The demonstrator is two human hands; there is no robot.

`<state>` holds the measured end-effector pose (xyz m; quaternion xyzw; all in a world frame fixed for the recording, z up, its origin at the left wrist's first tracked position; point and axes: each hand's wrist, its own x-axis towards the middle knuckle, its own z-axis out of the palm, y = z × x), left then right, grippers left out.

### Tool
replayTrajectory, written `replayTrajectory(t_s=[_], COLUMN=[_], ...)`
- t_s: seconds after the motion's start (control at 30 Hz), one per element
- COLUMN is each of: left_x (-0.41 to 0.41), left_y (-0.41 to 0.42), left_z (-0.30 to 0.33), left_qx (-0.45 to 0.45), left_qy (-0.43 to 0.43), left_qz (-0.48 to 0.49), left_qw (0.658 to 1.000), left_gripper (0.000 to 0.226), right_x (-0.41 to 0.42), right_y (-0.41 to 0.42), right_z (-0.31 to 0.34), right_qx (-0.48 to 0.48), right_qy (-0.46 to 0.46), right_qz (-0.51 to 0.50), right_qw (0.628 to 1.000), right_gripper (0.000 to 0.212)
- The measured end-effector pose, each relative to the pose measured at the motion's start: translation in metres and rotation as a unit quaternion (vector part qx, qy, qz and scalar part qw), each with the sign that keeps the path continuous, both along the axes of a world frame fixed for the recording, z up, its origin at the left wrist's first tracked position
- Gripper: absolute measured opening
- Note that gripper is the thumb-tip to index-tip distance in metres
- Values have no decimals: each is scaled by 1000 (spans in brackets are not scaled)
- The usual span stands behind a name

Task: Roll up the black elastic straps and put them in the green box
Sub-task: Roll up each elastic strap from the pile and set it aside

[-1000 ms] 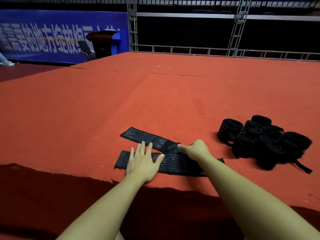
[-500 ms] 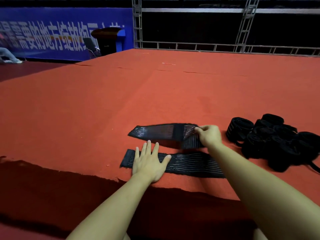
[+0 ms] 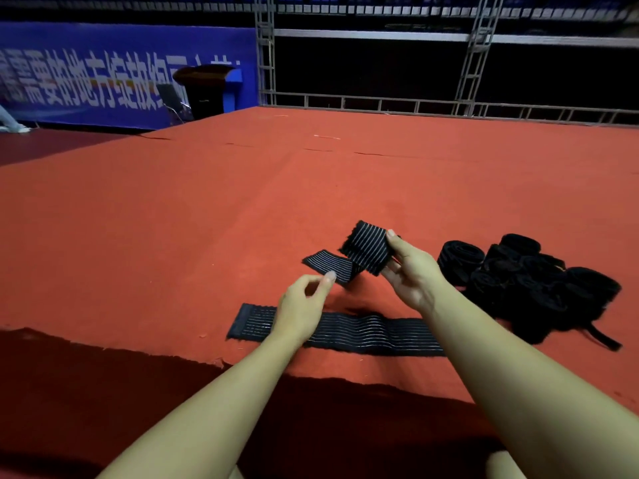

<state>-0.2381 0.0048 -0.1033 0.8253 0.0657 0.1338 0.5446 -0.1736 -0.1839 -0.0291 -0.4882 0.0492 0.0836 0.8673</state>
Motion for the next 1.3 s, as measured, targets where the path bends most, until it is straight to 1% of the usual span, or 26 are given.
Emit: replayTrajectory(t_s=[0.03,0.1,0.17,0.2,0.3,0.37,0.47,0.53,0.6,0.67,0.73,0.83,0.93,1.0,1.03,1.1,1.17,1.2,1.3], left_x=[2,6,11,11,10,10,12,12,10,11,9,4,-2,-6,-8,-12,-16,-19,-27], left_y=[-8,-22,-31,-33,-33,-28,-16,-5,8,24,38,56,74,87,93,106,116,120,130], left_z=[9,23,30,32,40,42,43,42,41,35,30,25,17,8,6,-2,-8,-9,-12], left_qx=[-75,-172,-238,-271,-319,-323,-283,-250,-216,-212,-207,-173,-143,-128,-124,-112,-100,-96,-75], left_qy=[-5,-3,2,-1,-33,-37,-35,-39,-39,-42,-37,-38,-34,-21,-17,-13,-11,-8,-2], left_qz=[-19,-35,-30,-27,-4,6,25,49,77,99,125,169,203,216,221,229,228,228,227], left_qw=[997,984,971,962,947,946,958,966,973,971,970,970,968,968,967,967,968,969,971], left_gripper=[49,44,41,36,23,21,22,22,23,23,18,15,18,20,20,23,23,23,25], right_x=[-3,-11,-18,-21,-27,-29,-29,-29,-27,-25,-23,-21,-21,-21,-21,-20,-20,-21,-27], right_y=[4,12,19,22,27,27,26,24,22,20,17,9,-2,-11,-16,-27,-37,-43,-59], right_z=[-1,-2,-4,-5,-6,-4,2,6,8,8,5,-4,-12,-17,-21,-30,-43,-50,-58], right_qx=[20,64,96,100,104,116,154,186,198,199,198,184,150,123,105,49,-56,-121,-277], right_qy=[-7,-14,-24,-32,-54,-70,-84,-76,-65,-54,-43,-30,-21,-14,-15,-21,-33,-40,-61], right_qz=[10,28,46,54,68,78,81,65,47,21,-23,-88,-133,-162,-174,-187,-202,-214,-256], right_qw=[1000,997,994,993,991,988,981,977,977,978,979,979,979,979,979,981,977,969,924], right_gripper=[11,13,20,25,38,39,42,47,51,54,48,31,28,19,14,14,19,19,17])
